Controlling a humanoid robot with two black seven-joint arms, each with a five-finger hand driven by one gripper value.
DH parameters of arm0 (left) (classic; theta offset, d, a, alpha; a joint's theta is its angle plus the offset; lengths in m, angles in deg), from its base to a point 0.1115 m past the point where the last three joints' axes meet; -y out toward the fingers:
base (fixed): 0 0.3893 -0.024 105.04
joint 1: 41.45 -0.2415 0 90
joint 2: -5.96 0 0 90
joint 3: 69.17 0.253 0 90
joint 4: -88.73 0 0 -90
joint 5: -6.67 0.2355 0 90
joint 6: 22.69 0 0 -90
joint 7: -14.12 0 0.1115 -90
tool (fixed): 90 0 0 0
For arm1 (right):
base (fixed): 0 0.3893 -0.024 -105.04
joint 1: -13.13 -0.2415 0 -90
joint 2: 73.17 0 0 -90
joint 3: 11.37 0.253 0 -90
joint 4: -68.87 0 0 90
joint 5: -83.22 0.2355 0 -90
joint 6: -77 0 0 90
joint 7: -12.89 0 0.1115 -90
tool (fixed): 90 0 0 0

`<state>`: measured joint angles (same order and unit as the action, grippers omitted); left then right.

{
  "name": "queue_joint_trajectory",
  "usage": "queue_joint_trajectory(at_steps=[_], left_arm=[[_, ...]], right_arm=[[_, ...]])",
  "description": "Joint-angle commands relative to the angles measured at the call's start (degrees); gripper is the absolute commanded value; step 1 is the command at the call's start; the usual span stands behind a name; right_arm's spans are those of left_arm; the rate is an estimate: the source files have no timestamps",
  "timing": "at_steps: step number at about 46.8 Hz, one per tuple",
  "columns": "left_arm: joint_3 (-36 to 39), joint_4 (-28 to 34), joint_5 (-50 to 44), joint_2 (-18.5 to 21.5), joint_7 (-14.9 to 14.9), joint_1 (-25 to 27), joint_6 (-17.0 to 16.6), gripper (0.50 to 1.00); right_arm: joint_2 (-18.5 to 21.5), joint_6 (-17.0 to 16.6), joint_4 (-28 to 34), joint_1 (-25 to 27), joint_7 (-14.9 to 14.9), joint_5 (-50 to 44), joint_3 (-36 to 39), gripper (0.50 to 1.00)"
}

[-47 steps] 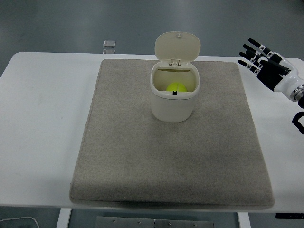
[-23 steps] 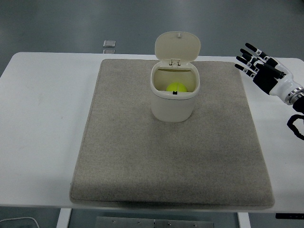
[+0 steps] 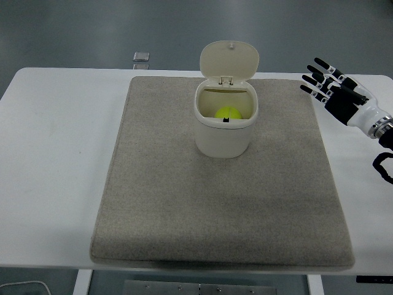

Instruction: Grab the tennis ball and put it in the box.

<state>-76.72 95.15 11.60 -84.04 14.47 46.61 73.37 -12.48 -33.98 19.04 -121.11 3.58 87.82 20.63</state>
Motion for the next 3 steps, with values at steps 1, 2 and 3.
queue_joint_trajectory(at_steps=[1,2,3], left_arm=[[0.0,0.0,0.0,0.0,0.0,0.0,0.0,0.992],[0.0,0.0,0.0,0.0,0.0,0.0,0.0,0.992],[0.0,0.0,0.0,0.0,0.0,0.0,0.0,0.992]], right_arm=[[0.0,-0.7,0.0,-0.1,0.1,-0.1,0.0,0.913],[0.0,-0.7,0.1,-0.1,0.1,-0.1,0.0,0.913],[-0.1,-0.8,0.0,-0.1,0.1,-0.1,0.0,0.913]])
